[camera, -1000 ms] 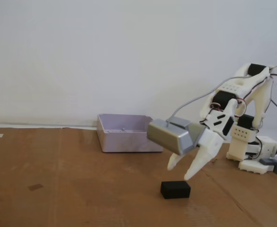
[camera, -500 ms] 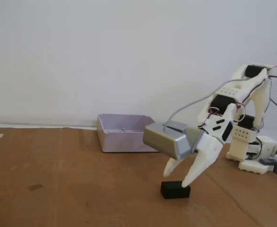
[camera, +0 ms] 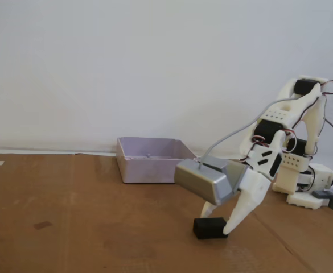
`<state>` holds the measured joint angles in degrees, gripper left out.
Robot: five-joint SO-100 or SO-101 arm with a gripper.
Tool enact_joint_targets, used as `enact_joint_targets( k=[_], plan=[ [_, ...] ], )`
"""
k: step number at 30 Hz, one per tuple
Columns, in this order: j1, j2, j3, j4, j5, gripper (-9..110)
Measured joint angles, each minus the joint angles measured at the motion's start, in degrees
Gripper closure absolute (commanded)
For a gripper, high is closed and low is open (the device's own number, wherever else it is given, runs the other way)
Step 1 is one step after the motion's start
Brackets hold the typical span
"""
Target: Grasp a block and put it in the box.
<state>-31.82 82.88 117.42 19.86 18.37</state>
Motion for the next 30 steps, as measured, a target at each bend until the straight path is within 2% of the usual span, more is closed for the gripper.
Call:
enact_joint_targets(
  k=[30],
  plan=[
    [1.2,-5.1,-1.7,-0.8,-0.5,72]
  ],
)
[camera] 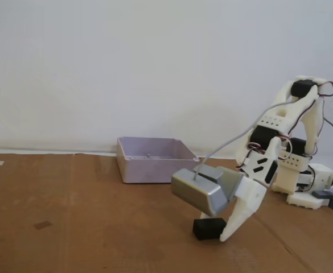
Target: Grasp a block and put it in the box.
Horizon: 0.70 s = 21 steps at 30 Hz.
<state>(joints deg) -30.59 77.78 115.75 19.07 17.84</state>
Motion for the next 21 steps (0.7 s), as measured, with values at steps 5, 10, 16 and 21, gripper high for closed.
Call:
enact_joint_targets(
  k=[5,10,16,21],
  plan=[
    [1.5,0.0,0.0,-0.1,0.0,72],
    [1.8,0.0,0.0,-0.1,0.0,72],
    [1.8,0.0,0.0,-0.1,0.0,72],
    [1.8,0.0,0.0,-0.1,0.0,80]
  ],
)
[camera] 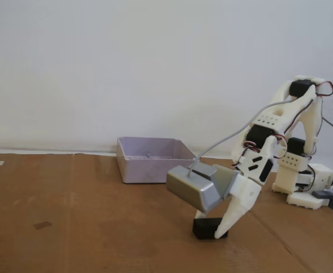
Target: Grasp a block and put it in the box.
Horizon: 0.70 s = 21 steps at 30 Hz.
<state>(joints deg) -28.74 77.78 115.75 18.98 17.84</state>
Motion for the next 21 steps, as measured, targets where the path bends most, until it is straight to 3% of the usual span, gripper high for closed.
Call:
enact_joint_targets(
  k=[8,21],
  plan=[
    [1.0,0.0,0.0,0.0,0.0,94],
    [1.0,0.0,0.0,0.0,0.0,95]
  ],
)
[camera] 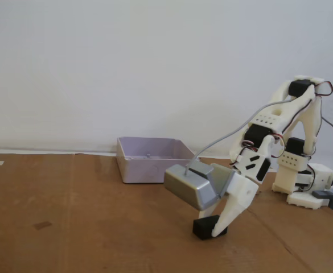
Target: Grasp a block and put it in the box.
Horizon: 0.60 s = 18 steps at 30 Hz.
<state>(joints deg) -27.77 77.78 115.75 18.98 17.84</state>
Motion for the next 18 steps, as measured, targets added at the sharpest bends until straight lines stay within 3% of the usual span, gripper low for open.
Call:
enact_joint_targets(
  k=[18],
  plan=[
    [2.5,-0.2,-8.7,0.0,-1.1,95]
  ],
)
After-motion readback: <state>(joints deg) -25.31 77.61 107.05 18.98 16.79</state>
